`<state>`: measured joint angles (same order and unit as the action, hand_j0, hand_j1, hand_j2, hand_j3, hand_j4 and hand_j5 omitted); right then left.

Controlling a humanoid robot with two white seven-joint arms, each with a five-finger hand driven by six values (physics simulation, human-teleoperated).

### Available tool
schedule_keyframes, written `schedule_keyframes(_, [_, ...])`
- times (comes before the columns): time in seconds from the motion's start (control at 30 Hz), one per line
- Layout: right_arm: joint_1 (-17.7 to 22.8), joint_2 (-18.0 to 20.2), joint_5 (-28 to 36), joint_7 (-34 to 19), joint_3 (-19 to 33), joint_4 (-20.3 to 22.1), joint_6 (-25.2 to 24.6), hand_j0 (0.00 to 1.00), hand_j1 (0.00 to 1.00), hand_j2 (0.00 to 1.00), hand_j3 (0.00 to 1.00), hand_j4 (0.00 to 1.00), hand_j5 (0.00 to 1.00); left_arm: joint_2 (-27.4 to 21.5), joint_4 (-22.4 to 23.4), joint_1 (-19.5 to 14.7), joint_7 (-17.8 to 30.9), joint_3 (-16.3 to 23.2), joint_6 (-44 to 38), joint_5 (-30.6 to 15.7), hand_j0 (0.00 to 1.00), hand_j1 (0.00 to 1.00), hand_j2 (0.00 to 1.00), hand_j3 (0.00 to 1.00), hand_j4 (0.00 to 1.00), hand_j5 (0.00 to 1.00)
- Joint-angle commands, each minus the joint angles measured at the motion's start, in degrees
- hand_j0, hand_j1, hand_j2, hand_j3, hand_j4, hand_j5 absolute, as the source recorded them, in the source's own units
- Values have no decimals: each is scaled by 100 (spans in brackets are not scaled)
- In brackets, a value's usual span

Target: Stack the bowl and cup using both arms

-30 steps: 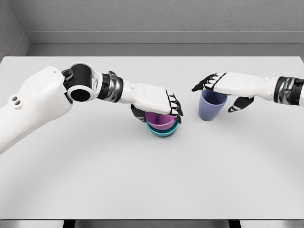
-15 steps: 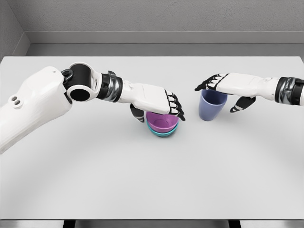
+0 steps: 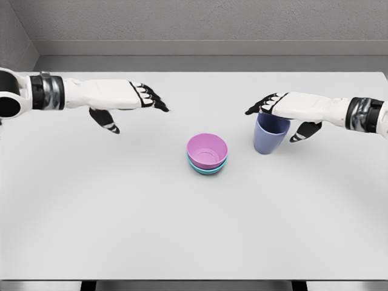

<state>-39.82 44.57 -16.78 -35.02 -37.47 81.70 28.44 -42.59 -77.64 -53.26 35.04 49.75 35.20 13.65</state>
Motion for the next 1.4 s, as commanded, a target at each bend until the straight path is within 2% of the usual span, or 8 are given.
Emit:
schedule_keyframes(0.0, [0,-10,25,2,3,-5,-14,100,100,100,100,100,100,-294,12,35,-4,-317,-20,-82,100,100,100,100,100,100])
schedule_keyframes(0.03, [0,-10,25,2,3,-13,-14,100,100,100,100,100,100,-470,73,237,-4,-317,-20,-82,100,100,100,100,100,100])
schedule_keyframes(0.17, [0,-54,17,2,3,-75,-5,100,100,100,100,100,100,-461,56,518,-4,-440,-20,-64,100,100,100,100,100,100])
schedule_keyframes(1.37, [0,-203,-71,2,-24,-435,-14,100,100,100,100,100,100,-505,214,527,-4,-440,-20,-11,100,100,100,100,100,100])
